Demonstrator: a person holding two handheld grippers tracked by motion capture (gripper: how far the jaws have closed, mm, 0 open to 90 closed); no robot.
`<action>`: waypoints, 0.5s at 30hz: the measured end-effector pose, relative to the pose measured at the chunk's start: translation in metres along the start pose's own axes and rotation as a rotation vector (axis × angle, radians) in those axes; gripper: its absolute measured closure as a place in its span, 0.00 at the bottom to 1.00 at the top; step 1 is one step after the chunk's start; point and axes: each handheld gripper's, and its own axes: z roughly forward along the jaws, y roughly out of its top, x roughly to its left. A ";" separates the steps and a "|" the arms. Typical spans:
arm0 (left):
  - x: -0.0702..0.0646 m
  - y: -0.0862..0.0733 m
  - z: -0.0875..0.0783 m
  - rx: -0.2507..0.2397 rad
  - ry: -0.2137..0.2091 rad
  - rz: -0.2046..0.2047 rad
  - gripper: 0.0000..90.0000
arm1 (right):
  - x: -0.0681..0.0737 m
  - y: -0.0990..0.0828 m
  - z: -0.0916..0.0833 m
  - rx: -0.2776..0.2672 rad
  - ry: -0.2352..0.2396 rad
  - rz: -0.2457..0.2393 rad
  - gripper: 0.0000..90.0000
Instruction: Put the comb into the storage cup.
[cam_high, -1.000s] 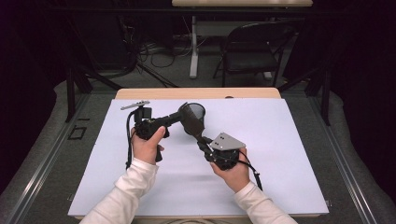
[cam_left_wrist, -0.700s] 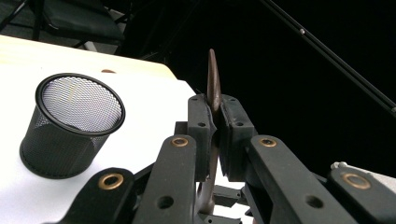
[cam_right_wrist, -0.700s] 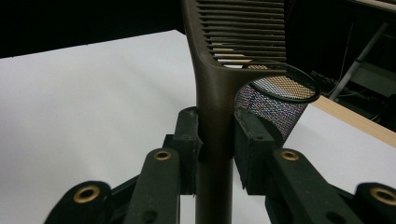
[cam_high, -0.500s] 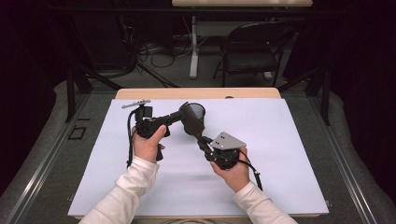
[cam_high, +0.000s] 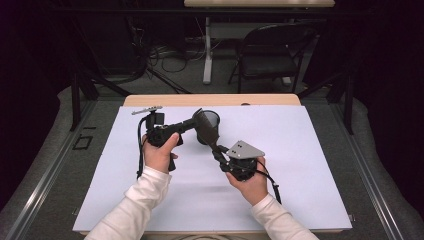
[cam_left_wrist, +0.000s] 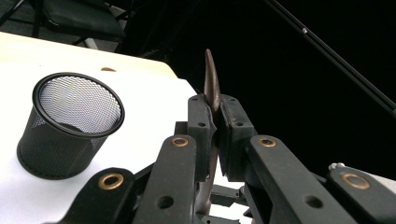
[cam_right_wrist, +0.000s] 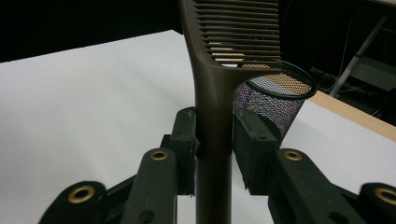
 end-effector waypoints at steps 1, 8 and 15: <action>0.000 0.000 0.000 0.000 0.000 -0.001 0.94 | 0.000 0.000 0.000 0.000 -0.001 0.001 0.78; 0.001 0.000 0.002 0.001 0.005 -0.004 0.94 | -0.002 -0.001 0.000 0.001 -0.003 0.006 0.77; 0.002 0.001 0.005 0.007 0.010 -0.006 0.94 | -0.003 -0.001 0.001 0.002 -0.007 0.012 0.74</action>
